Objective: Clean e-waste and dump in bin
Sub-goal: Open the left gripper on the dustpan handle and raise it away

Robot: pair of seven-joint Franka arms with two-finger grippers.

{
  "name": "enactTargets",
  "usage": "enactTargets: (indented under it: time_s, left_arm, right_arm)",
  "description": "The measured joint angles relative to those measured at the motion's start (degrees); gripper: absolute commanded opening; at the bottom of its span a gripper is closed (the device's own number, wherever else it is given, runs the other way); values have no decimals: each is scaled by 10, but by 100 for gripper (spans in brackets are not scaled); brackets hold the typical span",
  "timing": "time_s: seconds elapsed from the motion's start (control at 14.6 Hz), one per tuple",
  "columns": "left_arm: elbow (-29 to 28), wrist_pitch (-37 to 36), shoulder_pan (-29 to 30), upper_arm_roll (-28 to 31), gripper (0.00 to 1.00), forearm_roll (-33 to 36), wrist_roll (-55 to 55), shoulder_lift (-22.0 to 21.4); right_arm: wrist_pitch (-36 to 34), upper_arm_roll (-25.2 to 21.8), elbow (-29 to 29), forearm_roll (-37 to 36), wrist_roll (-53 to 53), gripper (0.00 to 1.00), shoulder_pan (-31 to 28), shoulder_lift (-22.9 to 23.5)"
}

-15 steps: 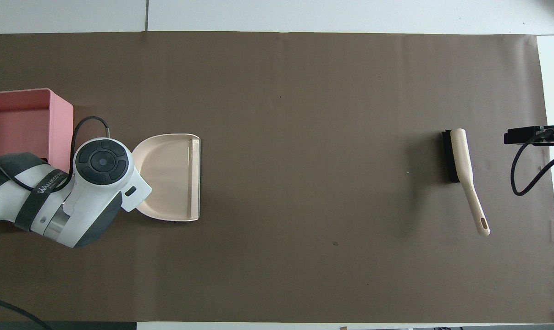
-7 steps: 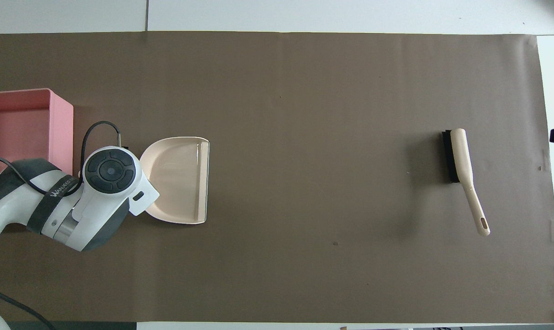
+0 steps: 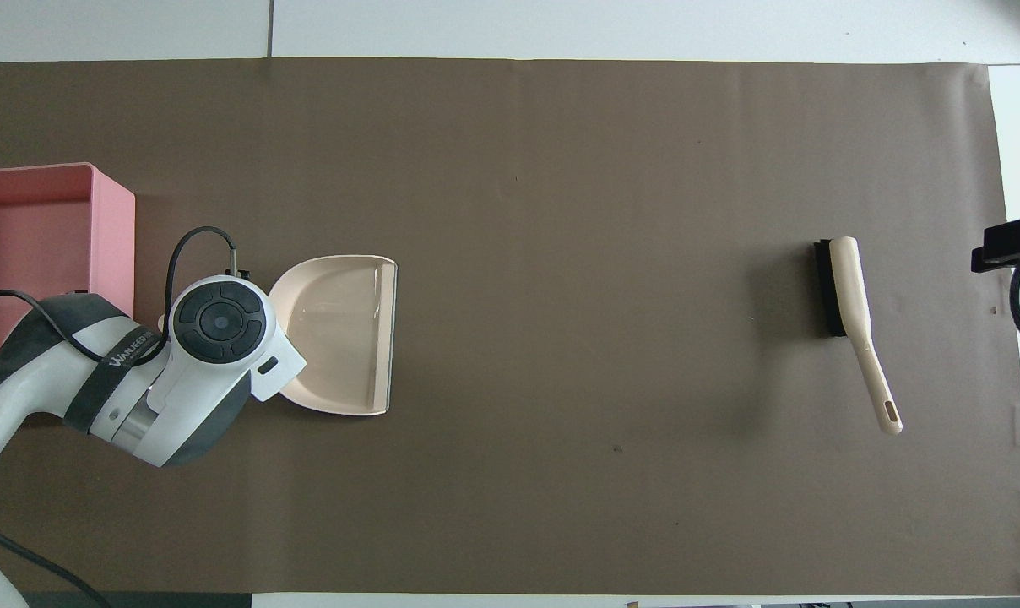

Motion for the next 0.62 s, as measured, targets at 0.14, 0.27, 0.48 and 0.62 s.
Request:
enactTargets:
  time_s: [0.14, 0.27, 0.48, 0.62]
  left_arm:
    - [1, -6, 2, 5, 97, -1, -63, -16]
    - [1, -18, 11, 8, 97, -1, -154, -33]
    - [0, -21, 23, 11, 97, -4, -253, -41]
    - [0, -23, 34, 12, 97, -44, -328, -41]
  right_arm:
    - [-6, -11, 0, 0, 2, 100, 17, 0]
    - [-15, -21, 0, 0, 2, 100, 33, 1]
    - [-16, -36, 0, 0, 2, 100, 49, 1]
    - [-16, -39, 0, 0, 2, 100, 50, 1]
